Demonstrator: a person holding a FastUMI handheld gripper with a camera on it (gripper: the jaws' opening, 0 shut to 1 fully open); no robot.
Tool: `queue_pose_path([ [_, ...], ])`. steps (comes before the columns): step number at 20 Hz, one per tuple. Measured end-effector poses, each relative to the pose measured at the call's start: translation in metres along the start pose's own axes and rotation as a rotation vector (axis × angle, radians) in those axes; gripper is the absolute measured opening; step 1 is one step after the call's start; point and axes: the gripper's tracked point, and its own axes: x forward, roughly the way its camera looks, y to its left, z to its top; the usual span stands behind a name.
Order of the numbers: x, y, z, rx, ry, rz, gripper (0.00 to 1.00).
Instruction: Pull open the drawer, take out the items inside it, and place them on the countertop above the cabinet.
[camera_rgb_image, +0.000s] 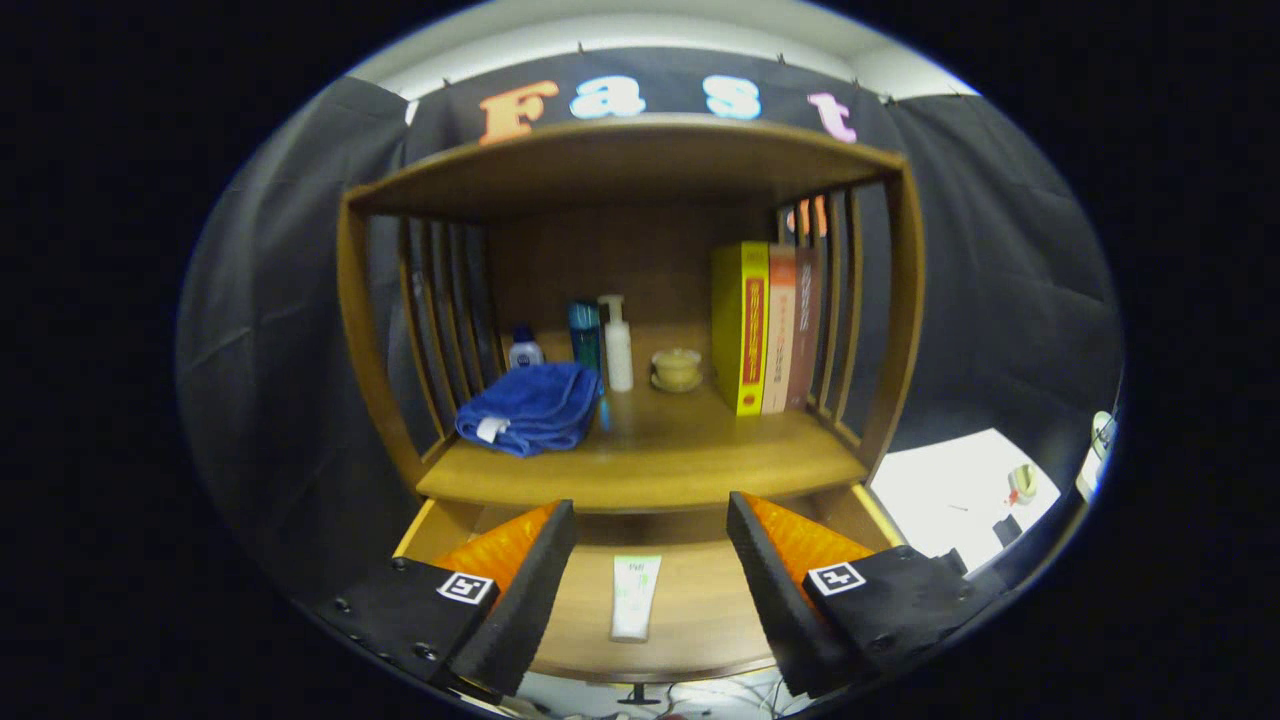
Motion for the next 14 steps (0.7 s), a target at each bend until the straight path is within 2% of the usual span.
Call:
queue_pose_path([
  [3,0.037,0.001,-0.057,-0.012,0.219,-0.021,0.99],
  [7,0.057,0.011,-0.12,-0.009,0.441,-0.04,0.99],
  [9,0.063,0.01,-0.146,-0.007,0.505,-0.048,0.99],
  [14,0.078,0.008,-0.172,-0.024,0.582,-0.077,0.98],
])
